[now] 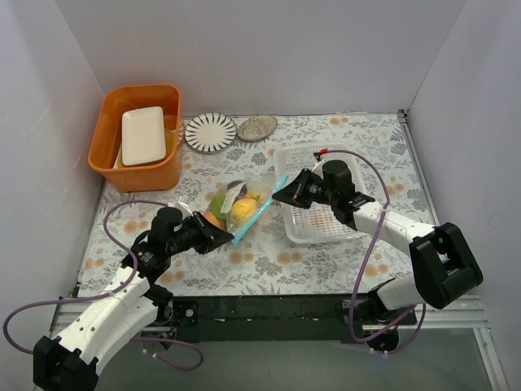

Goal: Place the food in the zip-top bag and seal the zipper
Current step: Zip the zipper food storage bag at the center of the board.

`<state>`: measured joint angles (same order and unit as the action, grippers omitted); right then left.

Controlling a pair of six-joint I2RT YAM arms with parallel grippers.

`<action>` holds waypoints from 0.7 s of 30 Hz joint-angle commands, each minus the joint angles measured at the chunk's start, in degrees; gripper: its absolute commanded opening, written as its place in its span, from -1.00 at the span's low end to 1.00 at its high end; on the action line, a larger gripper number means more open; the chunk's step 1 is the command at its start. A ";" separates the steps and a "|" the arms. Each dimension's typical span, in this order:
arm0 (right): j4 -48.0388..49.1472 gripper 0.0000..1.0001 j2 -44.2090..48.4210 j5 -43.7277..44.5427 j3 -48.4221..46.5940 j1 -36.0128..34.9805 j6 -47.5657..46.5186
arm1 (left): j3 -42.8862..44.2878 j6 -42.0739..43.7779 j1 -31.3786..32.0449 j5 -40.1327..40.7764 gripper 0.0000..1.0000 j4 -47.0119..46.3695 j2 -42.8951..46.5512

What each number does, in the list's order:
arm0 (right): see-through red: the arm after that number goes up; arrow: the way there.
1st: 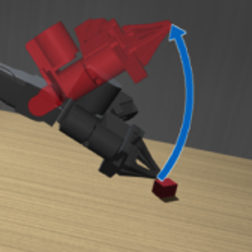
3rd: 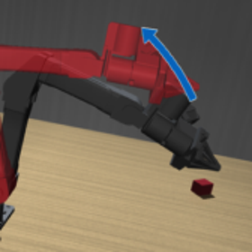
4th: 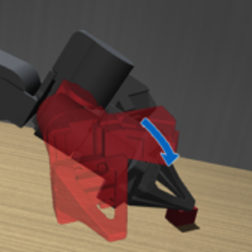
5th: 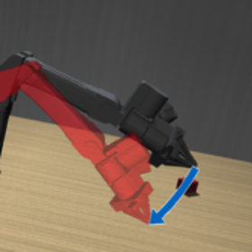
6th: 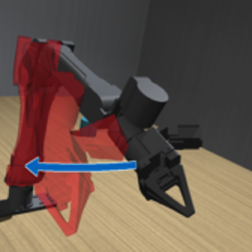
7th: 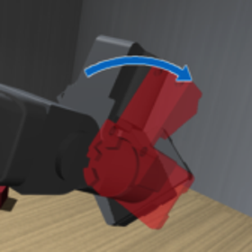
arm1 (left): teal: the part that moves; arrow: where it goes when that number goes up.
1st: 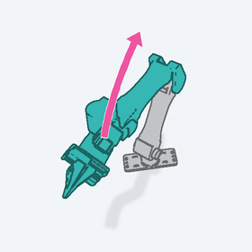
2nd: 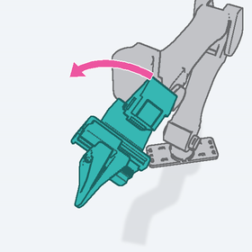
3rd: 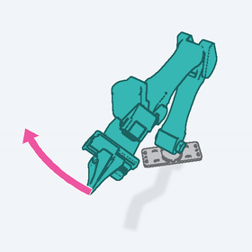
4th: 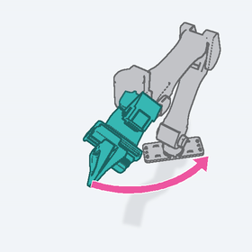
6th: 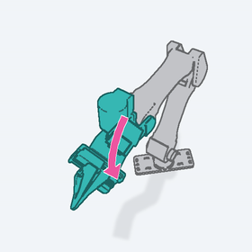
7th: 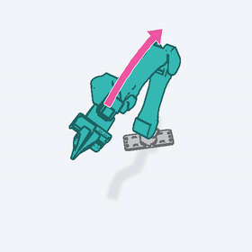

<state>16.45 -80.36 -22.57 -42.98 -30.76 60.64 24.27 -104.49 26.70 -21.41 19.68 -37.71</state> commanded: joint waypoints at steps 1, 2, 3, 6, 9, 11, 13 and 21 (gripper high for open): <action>3.50 -0.88 -0.32 5.60 -2.37 3.17 -1.84 | 1.48 2.18 -0.42 -0.74 -1.00 4.58 0.10; 3.50 -0.88 -0.33 5.69 -2.37 3.60 -1.84 | 1.48 2.27 -0.42 -0.74 -1.00 4.58 0.10; 3.68 -0.88 -0.41 5.87 -2.46 3.78 -1.84 | 1.48 2.62 -0.42 -0.83 -1.00 4.66 0.10; 4.38 -0.88 -1.11 6.04 -2.46 4.39 -1.84 | 1.83 3.15 -0.42 -0.74 -1.00 5.19 0.19; 4.65 -0.88 -1.55 6.22 -2.63 4.92 -2.11 | 2.18 3.59 -0.42 -0.74 -1.00 5.89 0.27; 4.73 -0.88 -1.82 6.31 -2.72 5.54 -2.37 | 2.36 4.20 -0.51 -0.74 -1.00 6.42 0.27; 4.74 -0.88 -2.08 6.31 -2.90 6.24 -2.81 | 2.80 5.25 -0.42 -0.56 -1.00 6.95 0.10; 3.15 -0.88 -2.52 6.84 -3.95 8.00 -6.50 | 2.89 6.14 -0.51 0.14 -1.00 9.50 1.06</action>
<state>16.47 -82.65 -21.76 -43.86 -25.78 57.25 25.80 -100.25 26.57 -21.37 23.64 -37.95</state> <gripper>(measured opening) 0.091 0.010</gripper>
